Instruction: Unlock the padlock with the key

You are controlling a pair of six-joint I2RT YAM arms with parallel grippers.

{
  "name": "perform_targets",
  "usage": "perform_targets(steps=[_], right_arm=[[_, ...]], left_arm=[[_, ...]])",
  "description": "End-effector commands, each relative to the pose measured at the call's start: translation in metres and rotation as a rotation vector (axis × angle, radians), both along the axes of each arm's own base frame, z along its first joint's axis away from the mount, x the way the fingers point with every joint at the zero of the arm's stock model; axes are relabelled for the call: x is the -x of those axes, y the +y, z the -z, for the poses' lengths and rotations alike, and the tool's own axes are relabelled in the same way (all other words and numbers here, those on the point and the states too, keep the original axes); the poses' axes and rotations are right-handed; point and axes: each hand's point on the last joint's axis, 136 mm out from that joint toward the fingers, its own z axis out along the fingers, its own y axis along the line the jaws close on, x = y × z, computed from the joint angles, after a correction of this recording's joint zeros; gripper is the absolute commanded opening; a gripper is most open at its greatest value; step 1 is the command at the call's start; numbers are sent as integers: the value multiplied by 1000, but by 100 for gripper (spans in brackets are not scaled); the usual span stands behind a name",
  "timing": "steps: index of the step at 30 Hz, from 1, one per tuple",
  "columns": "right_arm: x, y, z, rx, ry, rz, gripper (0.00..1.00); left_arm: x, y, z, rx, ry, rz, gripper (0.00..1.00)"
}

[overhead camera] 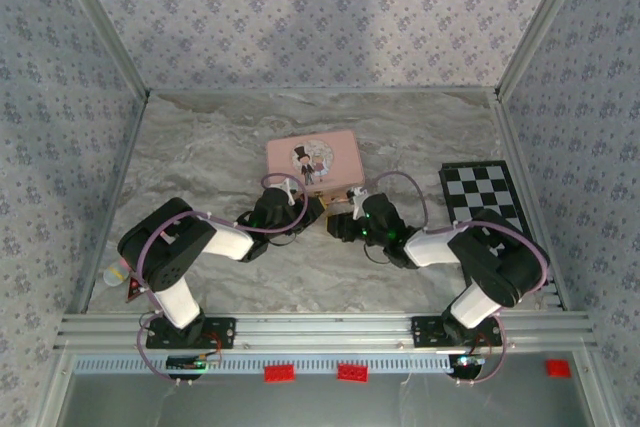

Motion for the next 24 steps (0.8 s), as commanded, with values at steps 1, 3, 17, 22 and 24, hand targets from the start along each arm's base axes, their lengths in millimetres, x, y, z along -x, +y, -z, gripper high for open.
perform_targets(steps=[1,3,17,22,24], right_arm=[[-6,0,7,43,12,-3,25],[-7,2,7,33,16,-6,19],[-12,0,3,-33,36,63,0],[-14,1,10,-39,59,95,0],[-14,2,11,-46,61,97,0]], left_arm=[[23,-2,23,39,207,26,7],[23,-2,23,39,205,26,7],[32,19,18,-28,156,10,37],[34,58,5,-131,110,18,43],[36,80,-4,-246,80,16,47]])
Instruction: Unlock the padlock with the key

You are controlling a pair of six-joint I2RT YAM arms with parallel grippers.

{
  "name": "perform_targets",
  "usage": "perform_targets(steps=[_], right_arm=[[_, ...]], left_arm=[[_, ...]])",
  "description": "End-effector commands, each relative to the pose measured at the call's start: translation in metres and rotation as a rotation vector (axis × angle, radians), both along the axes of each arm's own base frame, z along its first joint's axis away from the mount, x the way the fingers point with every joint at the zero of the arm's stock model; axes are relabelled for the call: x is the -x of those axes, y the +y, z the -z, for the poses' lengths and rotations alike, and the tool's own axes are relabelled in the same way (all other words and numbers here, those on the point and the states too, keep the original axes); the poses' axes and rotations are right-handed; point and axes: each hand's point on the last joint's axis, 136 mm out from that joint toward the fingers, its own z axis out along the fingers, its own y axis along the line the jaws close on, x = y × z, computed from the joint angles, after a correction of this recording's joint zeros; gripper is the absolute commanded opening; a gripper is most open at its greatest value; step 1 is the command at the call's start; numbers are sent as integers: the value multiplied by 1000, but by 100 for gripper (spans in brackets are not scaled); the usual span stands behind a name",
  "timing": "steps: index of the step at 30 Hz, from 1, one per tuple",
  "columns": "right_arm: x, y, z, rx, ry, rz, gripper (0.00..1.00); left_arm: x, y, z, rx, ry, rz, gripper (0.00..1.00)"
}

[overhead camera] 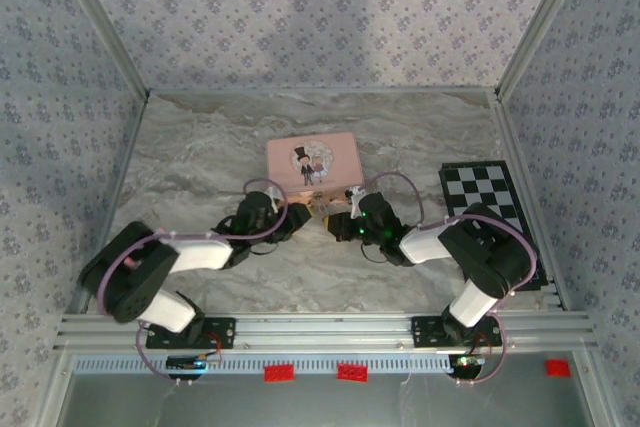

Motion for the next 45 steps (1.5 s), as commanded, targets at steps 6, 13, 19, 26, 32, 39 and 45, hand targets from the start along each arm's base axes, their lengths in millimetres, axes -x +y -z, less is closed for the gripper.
perform_targets(steps=[6,13,19,26,32,39,45], right_arm=[[-11,-3,1,-24,6,75,0],[-12,-1,-1,-15,11,86,0],[-15,-5,1,-4,28,121,0],[-19,-18,-1,34,23,149,0],[-24,-27,-7,72,1,187,0],[-32,-46,-10,146,-28,304,0],[-41,-50,-21,143,-56,374,0]], left_arm=[[-4,98,-61,-477,-183,-24,65],[-49,109,-65,-558,-166,38,69],[-85,82,-43,-526,-116,134,70],[-93,53,-20,-457,-95,201,65],[-72,38,12,-472,-38,212,61],[-46,17,20,-468,-47,206,54],[-27,-11,13,-450,-88,234,52]])
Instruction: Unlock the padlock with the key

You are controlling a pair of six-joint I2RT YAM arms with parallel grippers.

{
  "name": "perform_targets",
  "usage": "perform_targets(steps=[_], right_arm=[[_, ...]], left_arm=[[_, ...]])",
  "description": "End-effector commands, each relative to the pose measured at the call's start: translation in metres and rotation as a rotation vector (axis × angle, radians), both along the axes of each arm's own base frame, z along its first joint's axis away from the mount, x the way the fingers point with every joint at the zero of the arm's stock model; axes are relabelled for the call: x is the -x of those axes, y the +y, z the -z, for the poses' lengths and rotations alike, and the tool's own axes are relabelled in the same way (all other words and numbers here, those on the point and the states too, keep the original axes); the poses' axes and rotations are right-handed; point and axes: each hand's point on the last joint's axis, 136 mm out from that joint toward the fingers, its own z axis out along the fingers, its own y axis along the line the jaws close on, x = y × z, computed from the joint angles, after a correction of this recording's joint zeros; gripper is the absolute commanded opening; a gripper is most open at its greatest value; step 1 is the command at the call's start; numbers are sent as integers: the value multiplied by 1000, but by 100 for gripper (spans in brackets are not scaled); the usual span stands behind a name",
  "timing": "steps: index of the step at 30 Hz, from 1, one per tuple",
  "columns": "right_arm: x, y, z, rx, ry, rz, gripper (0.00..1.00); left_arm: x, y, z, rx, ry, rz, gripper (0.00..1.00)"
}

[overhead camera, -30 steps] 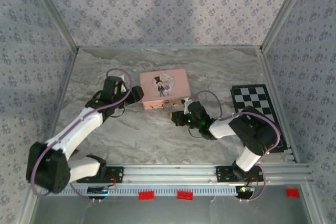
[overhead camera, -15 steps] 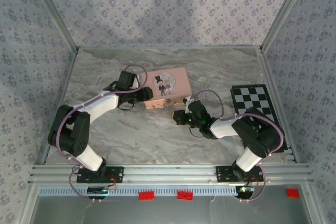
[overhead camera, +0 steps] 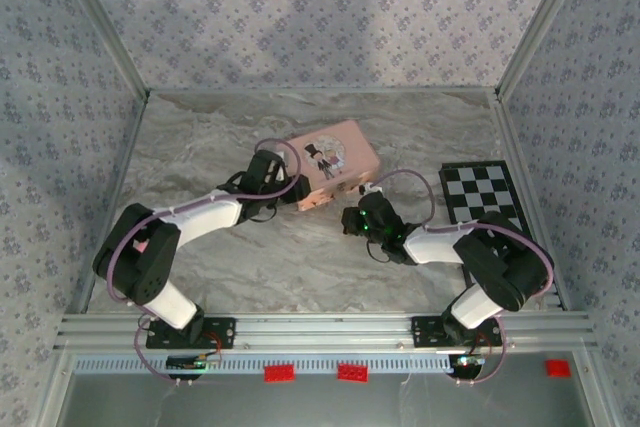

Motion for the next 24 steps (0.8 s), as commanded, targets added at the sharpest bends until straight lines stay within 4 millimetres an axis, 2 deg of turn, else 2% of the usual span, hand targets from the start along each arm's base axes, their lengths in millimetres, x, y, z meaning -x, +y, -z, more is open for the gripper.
perform_targets(steps=[1,7,13,20,24], right_arm=[[-20,-3,-25,-15,-70,90,0],[-25,-14,-24,14,-66,153,0],[-38,-26,-28,9,-58,190,0],[-50,-33,-27,-11,-26,202,0],[-51,-32,-27,-18,-26,185,0]], left_arm=[[45,-16,27,-34,114,88,52],[61,-37,26,1,107,115,52],[75,-55,36,-4,132,166,51],[79,-57,37,-7,129,165,50],[77,-49,19,29,67,129,50]])
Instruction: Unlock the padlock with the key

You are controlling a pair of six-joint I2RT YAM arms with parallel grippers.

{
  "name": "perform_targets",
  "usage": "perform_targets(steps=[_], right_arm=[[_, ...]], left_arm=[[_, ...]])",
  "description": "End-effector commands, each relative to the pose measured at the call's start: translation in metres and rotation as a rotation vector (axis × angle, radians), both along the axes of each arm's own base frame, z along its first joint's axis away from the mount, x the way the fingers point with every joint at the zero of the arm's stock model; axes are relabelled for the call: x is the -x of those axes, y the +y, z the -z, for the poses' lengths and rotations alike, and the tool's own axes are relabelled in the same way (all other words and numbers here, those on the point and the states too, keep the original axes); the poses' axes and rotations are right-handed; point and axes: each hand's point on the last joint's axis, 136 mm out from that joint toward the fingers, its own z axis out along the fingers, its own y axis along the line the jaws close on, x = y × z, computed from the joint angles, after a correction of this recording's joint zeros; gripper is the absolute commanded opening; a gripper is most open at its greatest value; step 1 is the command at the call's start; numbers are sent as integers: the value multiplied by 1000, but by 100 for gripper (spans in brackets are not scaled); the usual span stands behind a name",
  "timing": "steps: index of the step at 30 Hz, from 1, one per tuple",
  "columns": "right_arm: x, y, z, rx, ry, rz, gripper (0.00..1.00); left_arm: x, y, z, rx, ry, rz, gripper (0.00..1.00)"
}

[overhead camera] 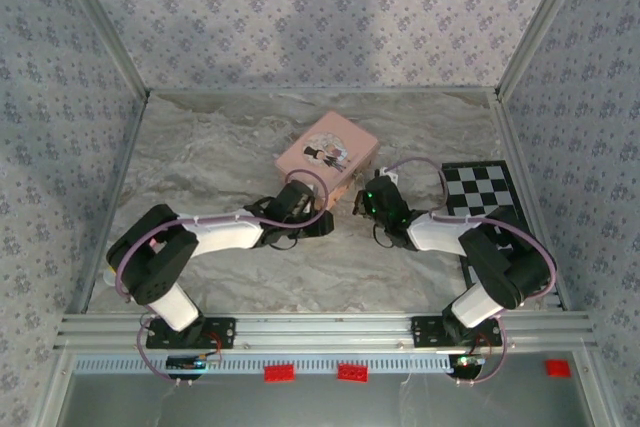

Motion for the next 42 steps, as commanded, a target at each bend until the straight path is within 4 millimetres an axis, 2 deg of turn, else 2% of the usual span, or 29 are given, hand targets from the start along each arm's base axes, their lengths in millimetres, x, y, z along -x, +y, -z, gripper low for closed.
perform_targets(steps=[1,8,12,20,24,28,32,37,40,42], right_arm=[[-9,7,-13,-42,-32,-6,0],[-12,24,-9,-105,-34,-52,0],[-14,26,-8,-123,-41,-39,0],[-17,24,-10,-175,-62,-41,0],[-19,21,-8,-190,-57,-49,0],[-23,17,-10,-230,-76,-85,0],[-22,14,-9,-214,-79,-105,0],[-19,20,-7,-206,-82,-145,0],[-19,21,-6,-196,-82,-153,0],[-20,21,-6,-196,-82,-155,0]], left_arm=[[-4,6,-27,45,-71,-41,51],[-30,33,-61,79,-146,-139,64],[-51,44,-66,50,-131,-151,66],[-80,46,-41,-12,-44,-182,69],[-86,45,-27,-42,-22,-189,73],[-90,56,-12,-82,2,-193,72],[-90,59,-16,-51,-20,-201,72],[-97,58,-27,-23,-54,-231,72],[-105,47,-32,8,-81,-204,72],[-108,40,-26,-13,-55,-172,72]])
